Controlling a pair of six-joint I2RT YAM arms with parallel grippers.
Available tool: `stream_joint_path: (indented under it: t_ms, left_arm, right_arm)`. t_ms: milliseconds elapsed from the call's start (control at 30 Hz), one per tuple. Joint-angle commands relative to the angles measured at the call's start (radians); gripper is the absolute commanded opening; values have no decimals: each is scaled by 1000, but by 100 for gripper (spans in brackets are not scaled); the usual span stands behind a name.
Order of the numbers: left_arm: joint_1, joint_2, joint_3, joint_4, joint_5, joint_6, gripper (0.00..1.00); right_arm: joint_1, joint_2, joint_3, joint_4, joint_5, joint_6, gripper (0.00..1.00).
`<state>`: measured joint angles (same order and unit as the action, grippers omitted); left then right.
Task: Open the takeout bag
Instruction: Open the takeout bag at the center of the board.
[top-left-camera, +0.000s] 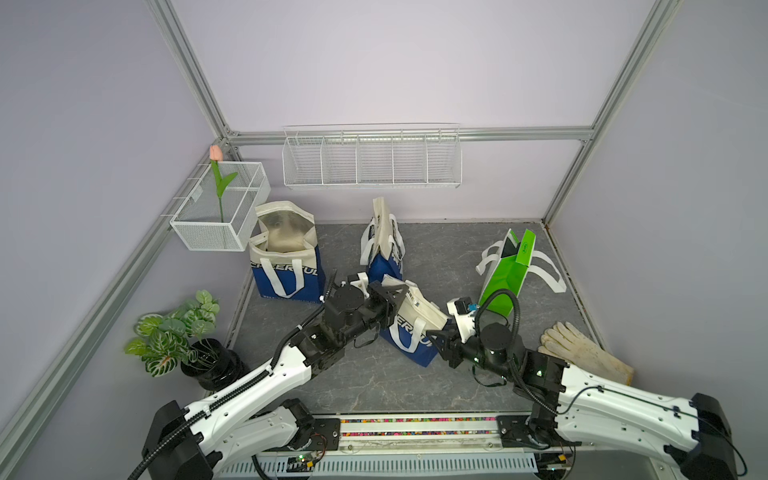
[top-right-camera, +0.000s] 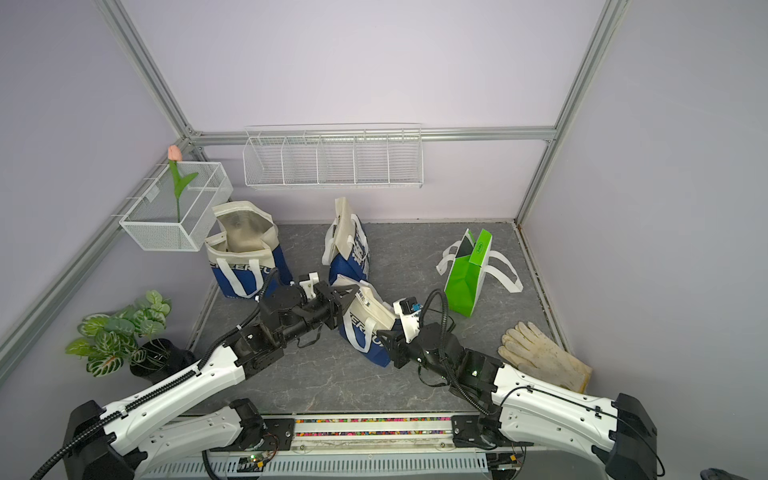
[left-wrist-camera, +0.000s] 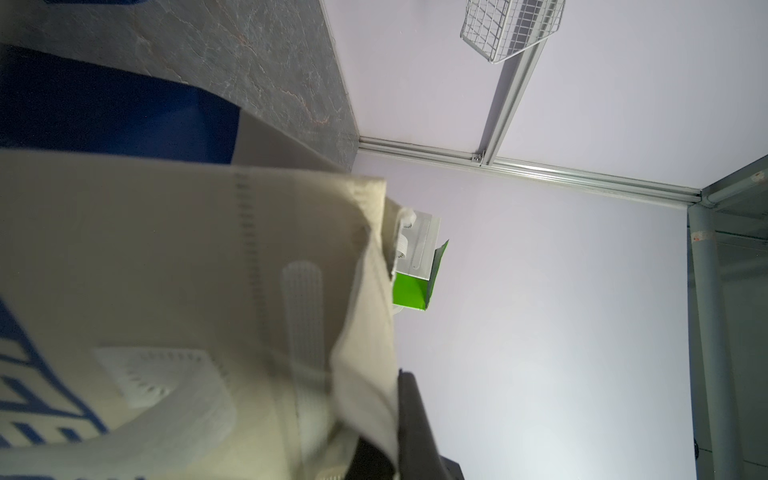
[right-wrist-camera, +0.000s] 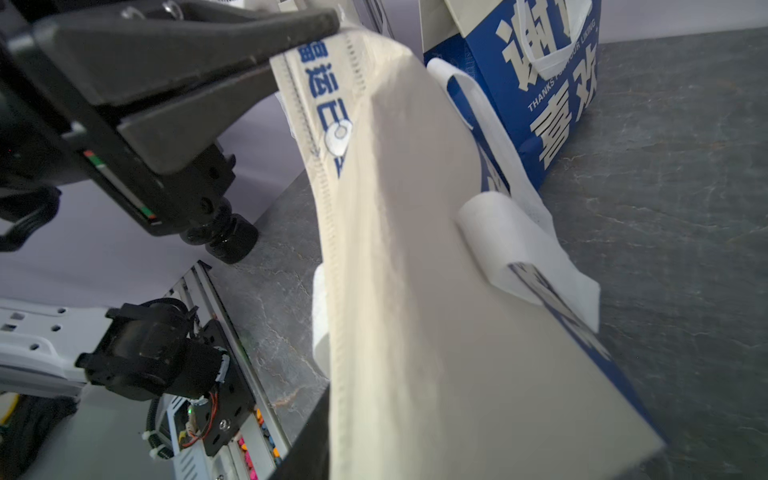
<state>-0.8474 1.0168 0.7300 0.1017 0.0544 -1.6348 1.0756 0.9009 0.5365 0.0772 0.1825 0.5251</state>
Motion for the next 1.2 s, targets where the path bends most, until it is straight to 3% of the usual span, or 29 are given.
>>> stream_joint_path:
  t_ms: [0,67,167,333,467,767,833,1000,1167]
  left_arm:
    - [-4,-12,-6,61,5,39,0]
    - [-4,-14,0,49,-3,96,0]
    - [2,-7,27,7,10,203,1]
    - [1,23,59,-29,63,297,30]
    - [-2,70,80,32,137,320,33]
    - [-22,162,118,92,189,320,27]
    - [-26,168,114,95,192,320,15]
    - [-28,176,106,108,202,316,0]
    - [-29,170,115,98,179,297,0]
  right_arm:
    - [-2,23,22,48,-13,18,22]
    - [-6,17,28,33,-4,21,7]
    - [-15,-10,30,7,-9,23,7]
    - [-30,-50,49,-62,-34,17,7]
    - [-42,-57,74,-104,-61,13,7]
    - [-66,-45,111,-133,-98,13,7]
    - [-71,-46,112,-136,-100,13,7]
    - [-83,-63,109,-136,-101,19,7]
    - [-87,-87,117,-191,-21,29,7]
